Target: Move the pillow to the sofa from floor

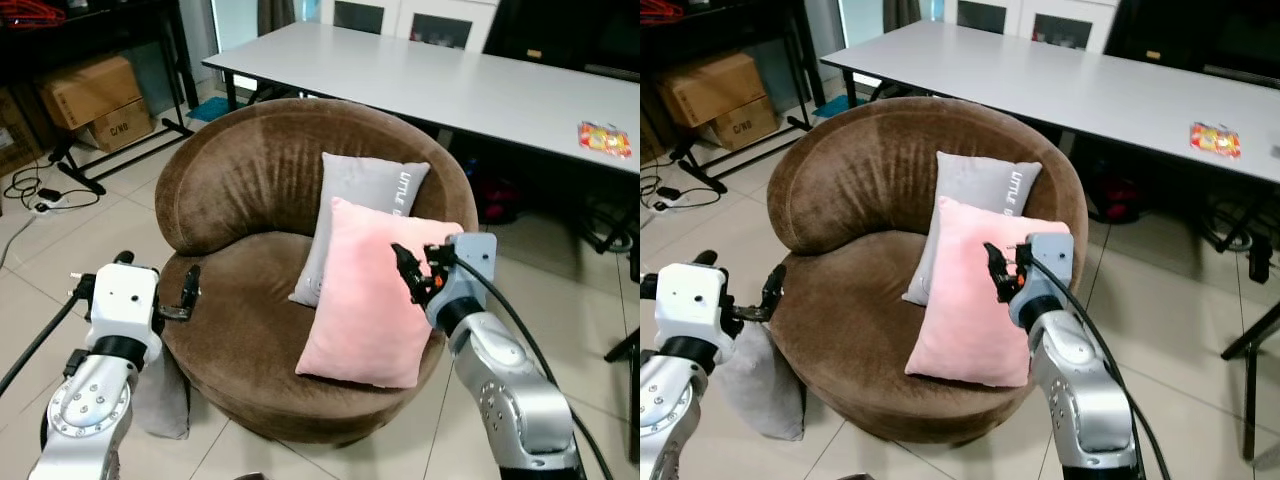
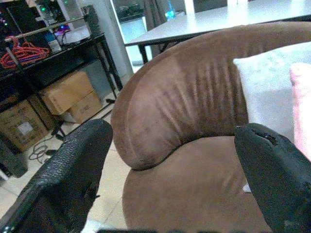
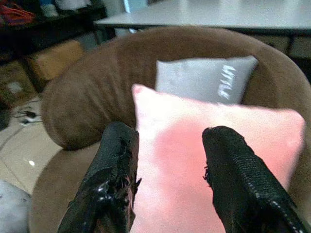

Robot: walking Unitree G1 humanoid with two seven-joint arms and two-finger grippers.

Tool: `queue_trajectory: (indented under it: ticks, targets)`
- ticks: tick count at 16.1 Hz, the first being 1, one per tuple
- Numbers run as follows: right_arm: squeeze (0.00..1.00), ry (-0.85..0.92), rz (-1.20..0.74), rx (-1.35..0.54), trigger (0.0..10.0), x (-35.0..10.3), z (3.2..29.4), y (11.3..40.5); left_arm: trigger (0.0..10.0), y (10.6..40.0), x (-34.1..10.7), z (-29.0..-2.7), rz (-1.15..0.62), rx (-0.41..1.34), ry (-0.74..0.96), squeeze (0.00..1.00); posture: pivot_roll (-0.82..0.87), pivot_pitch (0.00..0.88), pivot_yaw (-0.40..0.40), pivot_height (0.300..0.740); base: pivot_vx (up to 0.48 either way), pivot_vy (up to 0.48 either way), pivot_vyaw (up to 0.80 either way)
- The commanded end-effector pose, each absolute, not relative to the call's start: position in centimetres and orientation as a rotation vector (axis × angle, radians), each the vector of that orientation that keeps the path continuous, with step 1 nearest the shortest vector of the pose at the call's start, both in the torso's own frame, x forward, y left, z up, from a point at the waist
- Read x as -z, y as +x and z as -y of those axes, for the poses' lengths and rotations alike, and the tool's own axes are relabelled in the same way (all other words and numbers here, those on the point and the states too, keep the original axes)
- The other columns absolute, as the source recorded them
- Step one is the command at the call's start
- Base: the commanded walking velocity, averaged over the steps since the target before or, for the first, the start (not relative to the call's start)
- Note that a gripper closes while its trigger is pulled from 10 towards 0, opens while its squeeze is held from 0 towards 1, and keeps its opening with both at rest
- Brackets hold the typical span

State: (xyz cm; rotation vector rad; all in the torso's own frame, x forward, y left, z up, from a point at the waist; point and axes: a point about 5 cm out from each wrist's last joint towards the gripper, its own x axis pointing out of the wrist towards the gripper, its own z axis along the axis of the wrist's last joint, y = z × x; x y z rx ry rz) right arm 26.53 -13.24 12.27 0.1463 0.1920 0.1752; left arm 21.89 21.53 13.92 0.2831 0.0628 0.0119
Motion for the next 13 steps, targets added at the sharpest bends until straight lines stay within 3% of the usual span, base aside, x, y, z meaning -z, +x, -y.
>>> queue_trajectory:
  ticks: [1,13]
  targets:
    - [0.00,0.140,-0.182,-0.167,10.0,-12.67,13.34,26.48,10.0,22.31,-14.42,-21.61,-0.044,-0.012,0.264,0.00,-0.04,0.000,0.043,0.740,0.000,0.300,0.00]
    - [0.00,0.083,-0.199,-0.182,10.0,-12.77,13.76,26.85,10.0,22.36,-13.88,-20.87,-0.055,-0.034,0.222,0.00,-0.03,0.000,0.004,0.740,0.000,0.367,0.00]
